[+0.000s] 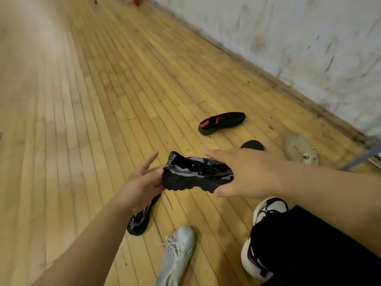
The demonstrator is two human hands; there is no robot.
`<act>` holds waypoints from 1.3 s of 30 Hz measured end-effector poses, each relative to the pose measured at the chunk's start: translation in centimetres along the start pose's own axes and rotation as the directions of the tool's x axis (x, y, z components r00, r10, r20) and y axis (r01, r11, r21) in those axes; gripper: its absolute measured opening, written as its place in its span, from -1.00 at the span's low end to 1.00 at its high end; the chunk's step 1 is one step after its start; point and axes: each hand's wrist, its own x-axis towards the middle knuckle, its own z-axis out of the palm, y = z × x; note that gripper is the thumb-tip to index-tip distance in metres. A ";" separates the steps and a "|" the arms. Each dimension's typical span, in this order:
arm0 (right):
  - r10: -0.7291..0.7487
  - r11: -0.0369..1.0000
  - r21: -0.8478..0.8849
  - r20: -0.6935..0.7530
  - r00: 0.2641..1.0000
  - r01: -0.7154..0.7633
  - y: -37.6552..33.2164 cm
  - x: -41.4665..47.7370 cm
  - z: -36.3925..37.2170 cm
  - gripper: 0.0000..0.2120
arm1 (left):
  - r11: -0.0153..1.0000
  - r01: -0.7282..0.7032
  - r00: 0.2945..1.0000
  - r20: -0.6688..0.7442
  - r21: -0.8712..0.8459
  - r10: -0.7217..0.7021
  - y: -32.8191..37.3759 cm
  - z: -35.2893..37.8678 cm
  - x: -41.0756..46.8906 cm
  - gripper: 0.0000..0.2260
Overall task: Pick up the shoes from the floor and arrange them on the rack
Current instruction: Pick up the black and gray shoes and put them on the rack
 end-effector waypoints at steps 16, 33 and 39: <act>0.024 0.984 -0.180 0.133 0.991 0.001 1.7 2.8 1.9 0.01 | 0.451 0.627 0.757 -0.633 0.636 -0.160 -16.6 -14.2 4.6 0.07; 0.031 0.989 -0.149 0.183 0.983 -0.003 3.7 3.8 3.2 0.06 | 0.655 0.595 0.723 -0.667 0.466 -0.182 -20.8 -11.7 4.1 0.04; 0.033 0.986 -0.169 0.202 0.979 0.001 3.4 3.4 2.7 0.07 | 0.825 0.484 0.770 -0.590 0.293 -0.243 -21.2 -7.8 4.4 -0.03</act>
